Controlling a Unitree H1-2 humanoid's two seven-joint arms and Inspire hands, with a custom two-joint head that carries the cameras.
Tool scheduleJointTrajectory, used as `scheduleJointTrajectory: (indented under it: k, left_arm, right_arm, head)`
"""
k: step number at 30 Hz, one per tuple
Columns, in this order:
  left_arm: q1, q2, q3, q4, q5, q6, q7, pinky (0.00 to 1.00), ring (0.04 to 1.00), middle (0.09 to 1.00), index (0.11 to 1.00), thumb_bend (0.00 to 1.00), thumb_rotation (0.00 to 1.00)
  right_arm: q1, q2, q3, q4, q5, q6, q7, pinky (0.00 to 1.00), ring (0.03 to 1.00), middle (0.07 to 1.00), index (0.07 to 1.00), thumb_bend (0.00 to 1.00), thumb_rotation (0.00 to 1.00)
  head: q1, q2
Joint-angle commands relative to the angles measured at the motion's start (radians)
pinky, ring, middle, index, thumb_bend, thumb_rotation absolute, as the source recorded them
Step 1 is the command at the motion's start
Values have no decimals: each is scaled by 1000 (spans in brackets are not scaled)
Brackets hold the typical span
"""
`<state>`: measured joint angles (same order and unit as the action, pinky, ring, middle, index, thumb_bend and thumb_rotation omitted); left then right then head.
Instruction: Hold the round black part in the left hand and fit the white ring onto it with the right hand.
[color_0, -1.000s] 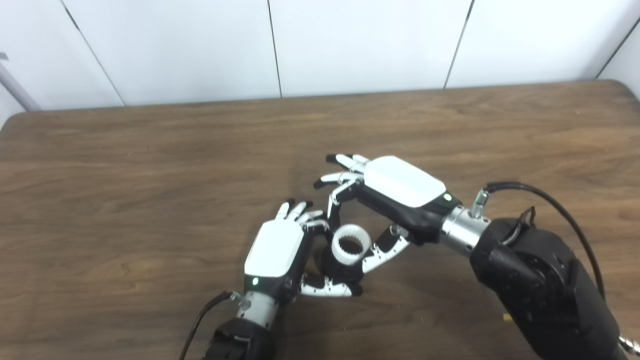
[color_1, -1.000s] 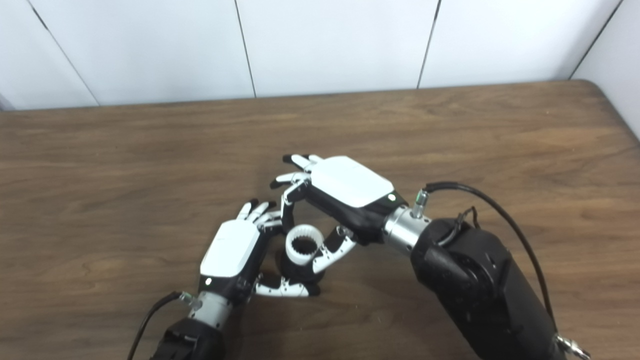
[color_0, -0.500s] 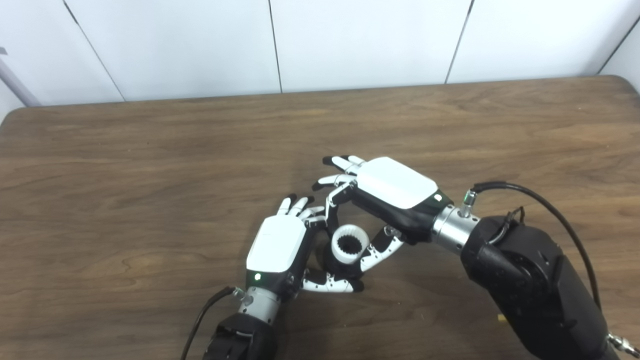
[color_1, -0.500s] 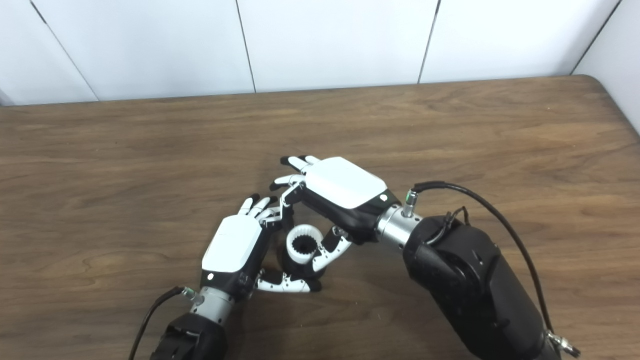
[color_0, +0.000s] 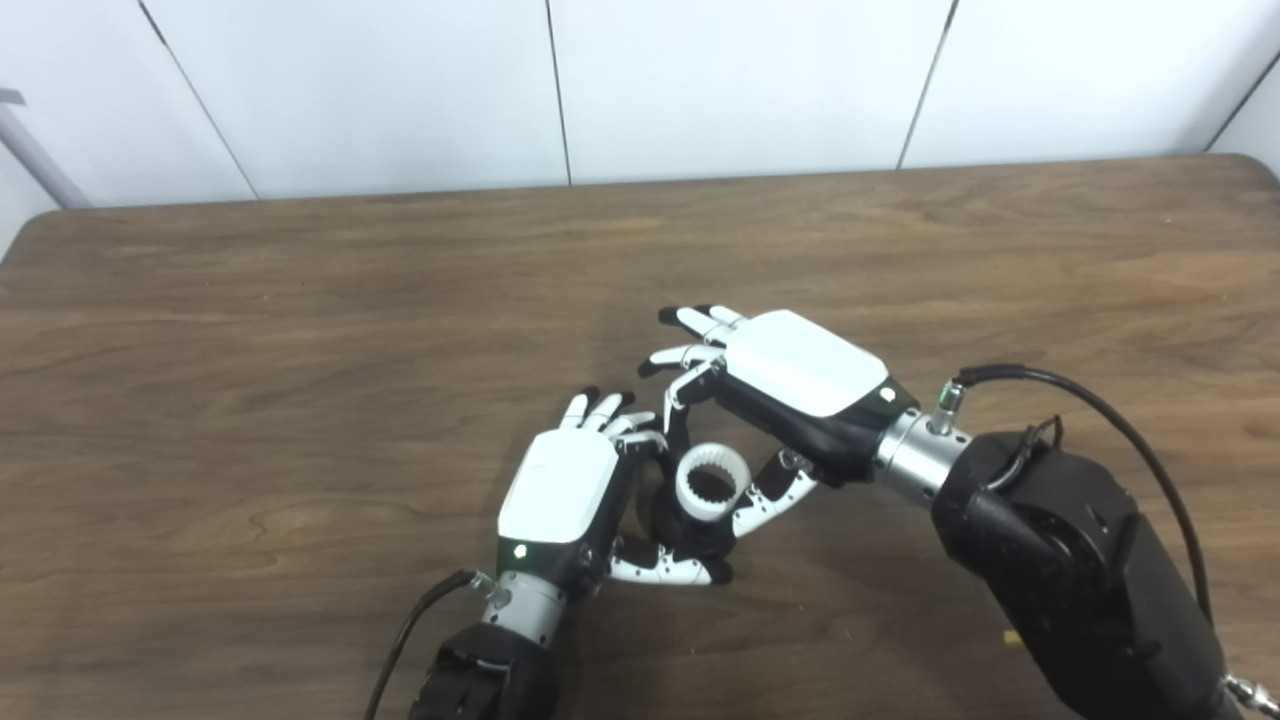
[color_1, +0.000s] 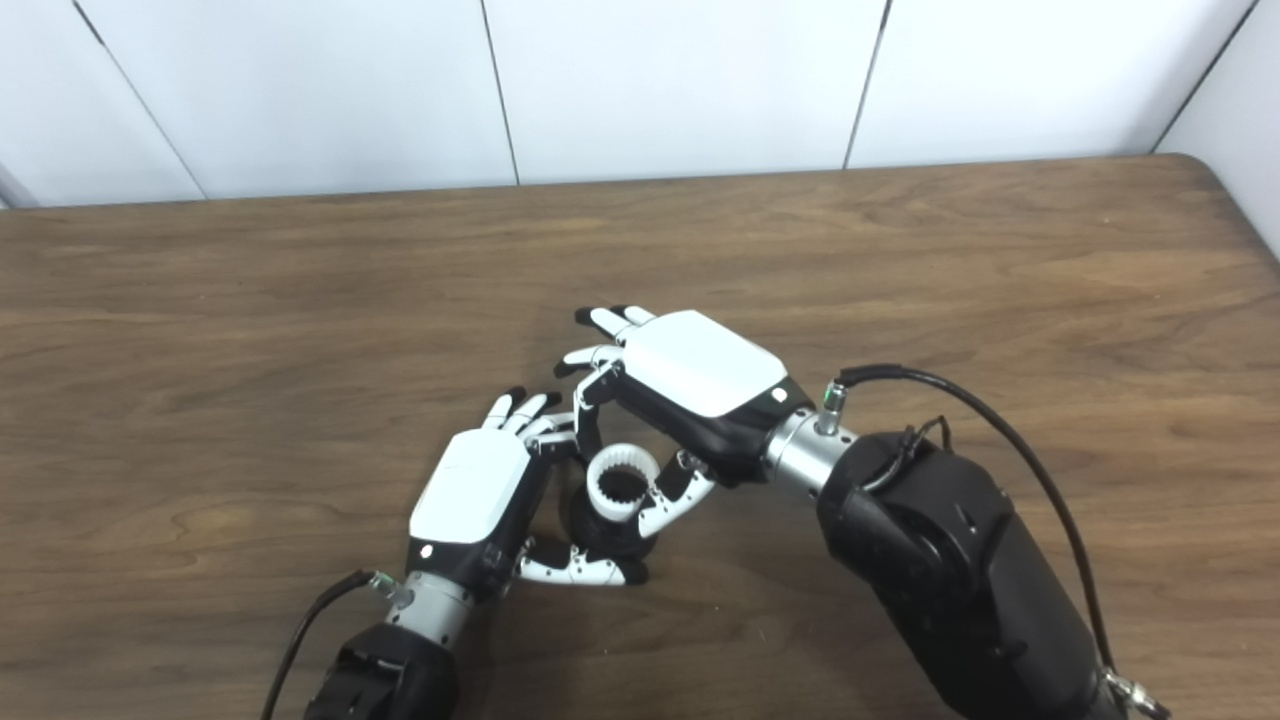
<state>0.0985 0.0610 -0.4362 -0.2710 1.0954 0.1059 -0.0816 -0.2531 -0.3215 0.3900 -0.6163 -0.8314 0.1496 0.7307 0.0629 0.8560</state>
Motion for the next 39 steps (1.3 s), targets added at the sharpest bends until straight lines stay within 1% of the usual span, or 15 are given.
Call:
scheduleJointTrajectory:
  k: [1,12,20,39]
  left_arm:
    - [-12,-7,-3,-19,3,0,8,1000,926,808,485,520,52]
    - [-13,-9,-4,-20,7,3,4,1000,930,811,485,520,52]
    - [-12,-7,-6,-24,12,4,1,1000,929,812,485,520,53]
    - [-16,-13,-9,-25,21,10,-1,1000,924,809,485,520,53]
  right_arm:
    - [-23,10,-13,-6,5,-21,-20,1000,1000,856,484,523,137]
    - [-21,18,-10,-6,5,-25,-20,1000,1000,856,483,523,138]
    - [-22,23,-4,-12,-3,-14,3,1000,1000,862,483,522,139]
    - [0,25,-4,19,-9,-50,-15,1000,1000,856,484,523,138]
  head:
    - [0,2]
    - [3,2]
    - [4,4]
    - [2,8]
